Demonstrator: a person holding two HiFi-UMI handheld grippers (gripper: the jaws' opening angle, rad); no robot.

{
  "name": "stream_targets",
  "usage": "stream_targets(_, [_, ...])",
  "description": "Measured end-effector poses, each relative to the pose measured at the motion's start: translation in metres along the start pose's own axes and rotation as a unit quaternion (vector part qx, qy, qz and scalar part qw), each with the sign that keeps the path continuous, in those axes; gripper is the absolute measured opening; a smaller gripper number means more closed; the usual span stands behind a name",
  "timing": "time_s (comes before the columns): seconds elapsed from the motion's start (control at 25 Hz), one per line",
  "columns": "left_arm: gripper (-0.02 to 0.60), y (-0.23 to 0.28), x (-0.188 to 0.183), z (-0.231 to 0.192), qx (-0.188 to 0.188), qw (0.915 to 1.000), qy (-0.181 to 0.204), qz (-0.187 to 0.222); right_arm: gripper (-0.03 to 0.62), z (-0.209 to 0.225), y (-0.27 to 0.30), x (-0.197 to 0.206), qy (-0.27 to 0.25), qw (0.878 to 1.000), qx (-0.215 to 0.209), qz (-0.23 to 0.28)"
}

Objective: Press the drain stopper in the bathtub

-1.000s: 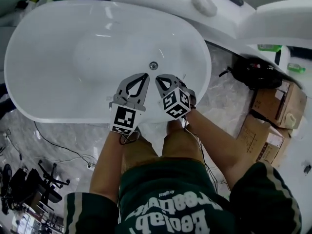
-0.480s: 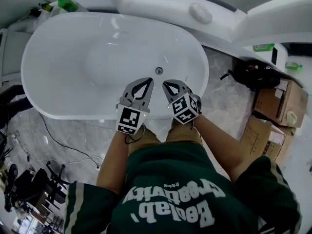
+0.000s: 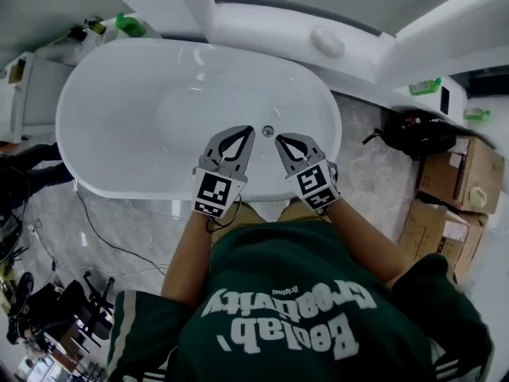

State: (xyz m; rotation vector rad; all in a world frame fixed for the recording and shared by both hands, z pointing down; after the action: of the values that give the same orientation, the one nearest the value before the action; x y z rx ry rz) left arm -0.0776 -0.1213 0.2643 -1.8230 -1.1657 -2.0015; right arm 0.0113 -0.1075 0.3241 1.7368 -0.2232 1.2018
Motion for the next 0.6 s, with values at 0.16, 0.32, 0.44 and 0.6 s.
stream_targets(0.16, [0.008,-0.005,-0.014,0.004,0.002,0.9998,0.015,0.009,0.017,0.005,-0.022,-0.028,0.001,0.999,0.015,0.032])
stream_targets(0.32, [0.008,-0.011,-0.029,0.007,0.014,0.9994,0.022,0.020,0.017,0.011,-0.041,-0.055,0.013,0.997,0.025,0.070])
stream_targets(0.44, [0.008,-0.018,-0.042,0.011,0.016,0.9991,0.021,0.033,0.017,0.014,-0.059,-0.072,0.013,0.995,0.033,0.098])
stream_targets(0.6, [0.008,-0.029,-0.058,0.017,0.025,0.9981,0.032,0.046,0.017,0.017,-0.080,-0.094,0.006,0.988,0.030,0.150])
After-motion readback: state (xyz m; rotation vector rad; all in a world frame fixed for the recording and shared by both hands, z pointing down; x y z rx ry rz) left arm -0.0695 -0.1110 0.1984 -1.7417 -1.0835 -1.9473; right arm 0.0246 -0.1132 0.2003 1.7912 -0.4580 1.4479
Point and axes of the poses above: the fingertips, and each gripper's own axes: y forward along the fingers, z to its right, x out of its underside, the point moved 3 cm from there along -y, backward along the fingers, and after that the axes turned 3 degrees about -y, right-handed, at the moved point
